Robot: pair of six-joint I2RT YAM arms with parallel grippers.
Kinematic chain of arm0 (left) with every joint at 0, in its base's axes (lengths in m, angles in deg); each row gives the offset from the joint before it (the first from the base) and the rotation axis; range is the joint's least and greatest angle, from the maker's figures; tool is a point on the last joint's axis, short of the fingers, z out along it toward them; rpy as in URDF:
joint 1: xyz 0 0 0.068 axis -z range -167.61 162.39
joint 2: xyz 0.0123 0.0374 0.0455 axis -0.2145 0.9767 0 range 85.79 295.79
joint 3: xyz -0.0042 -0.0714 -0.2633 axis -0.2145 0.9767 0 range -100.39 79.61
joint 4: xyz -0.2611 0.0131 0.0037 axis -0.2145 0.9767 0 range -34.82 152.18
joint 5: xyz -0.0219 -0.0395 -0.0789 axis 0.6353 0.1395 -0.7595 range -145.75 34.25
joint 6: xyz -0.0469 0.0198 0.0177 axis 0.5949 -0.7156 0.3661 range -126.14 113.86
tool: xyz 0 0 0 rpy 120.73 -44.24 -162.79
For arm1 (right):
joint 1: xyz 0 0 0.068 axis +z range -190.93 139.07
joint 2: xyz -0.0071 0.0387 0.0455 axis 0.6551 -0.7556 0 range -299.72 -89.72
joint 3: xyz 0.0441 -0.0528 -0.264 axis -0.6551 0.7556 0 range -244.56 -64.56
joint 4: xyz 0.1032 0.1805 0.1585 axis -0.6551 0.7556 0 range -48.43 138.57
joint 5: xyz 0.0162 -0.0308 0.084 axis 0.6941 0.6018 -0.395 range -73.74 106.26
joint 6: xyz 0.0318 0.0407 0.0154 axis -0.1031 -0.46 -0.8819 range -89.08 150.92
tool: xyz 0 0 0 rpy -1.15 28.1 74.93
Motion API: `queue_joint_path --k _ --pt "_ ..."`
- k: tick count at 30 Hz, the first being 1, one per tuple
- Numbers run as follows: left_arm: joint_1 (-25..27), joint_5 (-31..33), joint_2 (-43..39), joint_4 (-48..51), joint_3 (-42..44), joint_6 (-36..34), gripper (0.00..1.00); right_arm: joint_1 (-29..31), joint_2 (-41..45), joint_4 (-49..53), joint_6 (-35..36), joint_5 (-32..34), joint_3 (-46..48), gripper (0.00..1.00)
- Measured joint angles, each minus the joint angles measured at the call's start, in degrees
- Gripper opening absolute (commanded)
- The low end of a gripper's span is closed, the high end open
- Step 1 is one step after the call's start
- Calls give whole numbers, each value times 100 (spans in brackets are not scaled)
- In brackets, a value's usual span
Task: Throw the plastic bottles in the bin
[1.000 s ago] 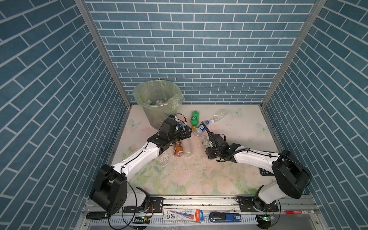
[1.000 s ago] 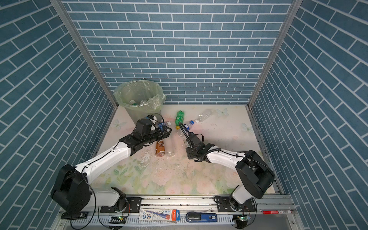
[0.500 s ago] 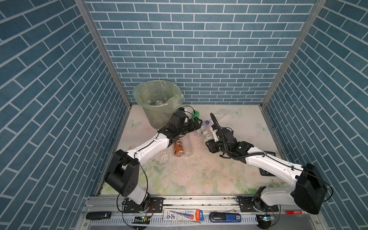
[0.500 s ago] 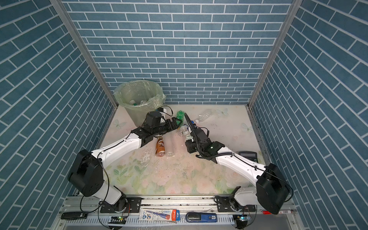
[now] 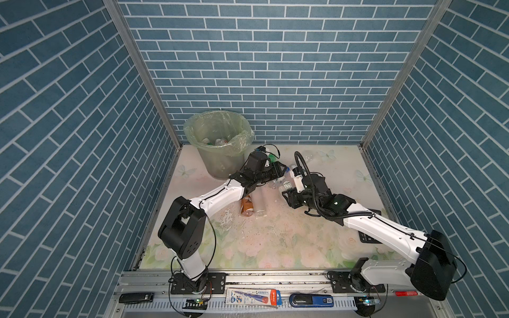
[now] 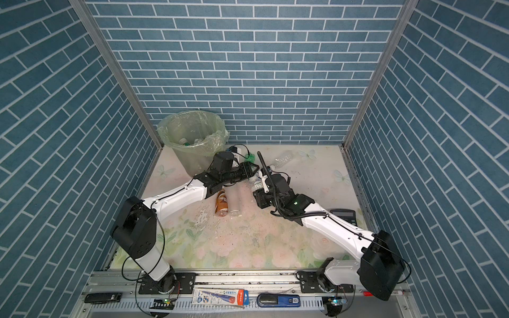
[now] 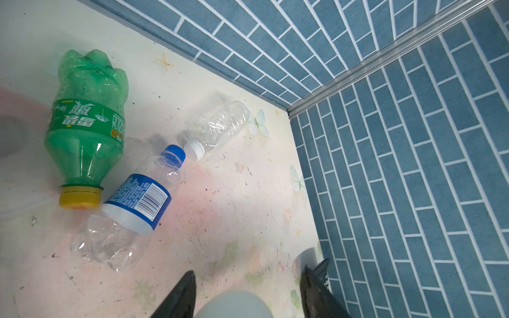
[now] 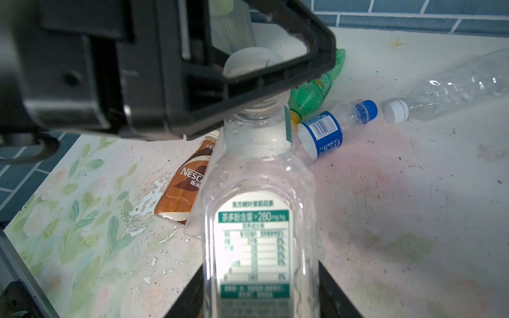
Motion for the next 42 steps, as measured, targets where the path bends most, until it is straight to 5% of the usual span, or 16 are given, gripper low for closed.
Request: queue_joint_path --k 6,16,26,42 --pt "9 7 13 31 -44 52 34 0 0 -26 61 -7 -2 58" --pt "9 98 13 162 -70 -142 34 -9 26 -50 186 -28 -13 74" --pt "-35 472 -13 894 -610 -756 33 -11 424 28 417 44 -157 99" --pt "-487 1790 -422 1895 -2791 -2581 33 -11 219 -142 861 -216 -1554 99"
